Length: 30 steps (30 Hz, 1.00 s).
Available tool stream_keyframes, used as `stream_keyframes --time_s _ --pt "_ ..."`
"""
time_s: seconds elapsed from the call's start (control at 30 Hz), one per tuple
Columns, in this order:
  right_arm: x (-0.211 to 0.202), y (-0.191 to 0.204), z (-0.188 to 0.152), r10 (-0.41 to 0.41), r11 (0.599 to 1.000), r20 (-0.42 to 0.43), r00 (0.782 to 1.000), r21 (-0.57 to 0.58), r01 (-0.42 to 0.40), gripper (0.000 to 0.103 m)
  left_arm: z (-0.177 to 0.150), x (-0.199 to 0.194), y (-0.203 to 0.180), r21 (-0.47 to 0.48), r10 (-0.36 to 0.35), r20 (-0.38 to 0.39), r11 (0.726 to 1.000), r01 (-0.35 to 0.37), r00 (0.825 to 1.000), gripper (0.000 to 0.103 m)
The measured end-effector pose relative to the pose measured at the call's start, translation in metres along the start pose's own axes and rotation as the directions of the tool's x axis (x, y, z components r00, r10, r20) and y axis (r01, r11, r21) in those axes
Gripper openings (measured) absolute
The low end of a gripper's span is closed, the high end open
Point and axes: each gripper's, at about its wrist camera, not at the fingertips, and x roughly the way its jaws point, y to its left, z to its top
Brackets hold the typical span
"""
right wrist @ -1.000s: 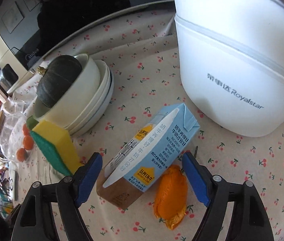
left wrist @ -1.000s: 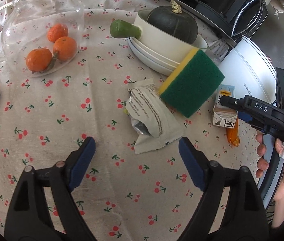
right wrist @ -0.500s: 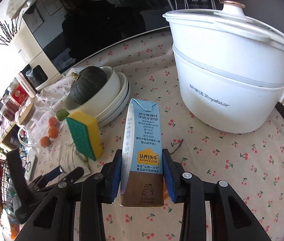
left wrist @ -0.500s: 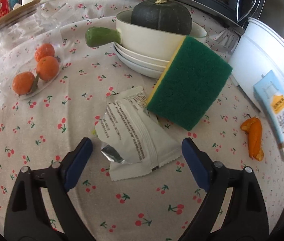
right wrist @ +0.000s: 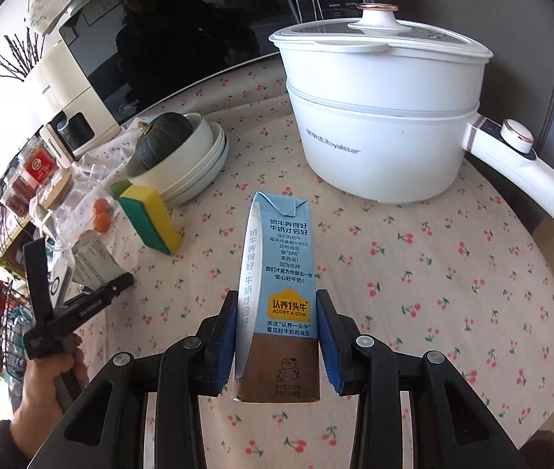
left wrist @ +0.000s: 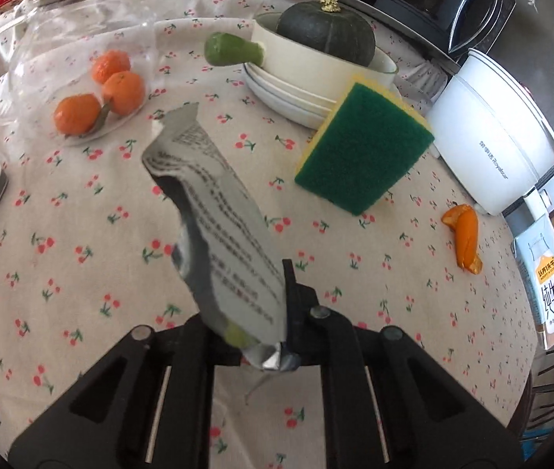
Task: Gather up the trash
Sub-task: 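Carry the white wrapper and blue milk carton over the brown bin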
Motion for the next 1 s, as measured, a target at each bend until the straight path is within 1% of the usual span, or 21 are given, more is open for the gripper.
stream_keyframes --time_s 0.1,0.2,0.3,0.5,0.63,0.73,0.83,0.93,1.0 --pt "-0.017 0.000 -0.014 -0.008 1.000 -0.004 1.000 0.008 0.008 0.038 -0.019 -0.021 0.002 0.007 0.013 -0.021 1.000 -0.012 1.000 0.013" --pt "-0.036 0.000 -0.029 -0.026 1.000 -0.002 1.000 0.006 0.026 0.038 -0.031 -0.042 -0.003 0.024 0.008 -0.017 1.000 -0.008 1.000 0.013" --pt "-0.052 0.000 -0.045 -0.034 0.999 -0.009 0.999 0.009 0.034 0.038 -0.050 -0.065 -0.006 0.038 -0.010 -0.015 0.999 0.010 1.000 0.013" --pt "-0.075 -0.003 -0.077 -0.061 0.998 -0.025 0.998 0.009 0.061 0.038 -0.071 -0.094 -0.026 0.071 -0.059 -0.019 0.996 0.060 0.998 0.013" --pt "-0.090 -0.014 -0.099 -0.049 0.997 -0.026 0.998 0.058 0.050 0.038 -0.083 -0.105 -0.045 0.115 -0.097 -0.023 0.988 0.099 0.995 0.013" --pt "-0.096 -0.022 -0.110 -0.049 0.995 -0.026 0.998 0.081 0.051 0.038 -0.089 -0.108 -0.059 0.153 -0.126 -0.035 0.980 0.130 0.991 0.013" --pt "-0.106 -0.035 -0.123 -0.050 0.992 -0.024 0.998 0.115 0.052 0.038 -0.096 -0.107 -0.076 0.185 -0.169 -0.066 0.966 0.179 0.983 0.013" --pt "-0.117 -0.053 -0.137 -0.060 0.985 -0.022 0.998 0.158 0.063 0.038 -0.101 -0.104 -0.099 0.232 -0.211 -0.095 0.946 0.228 0.973 0.013" --pt "-0.126 -0.068 -0.146 -0.074 0.979 -0.019 0.997 0.188 0.077 0.038 -0.106 -0.103 -0.118 0.262 -0.244 -0.118 0.927 0.267 0.963 0.013"
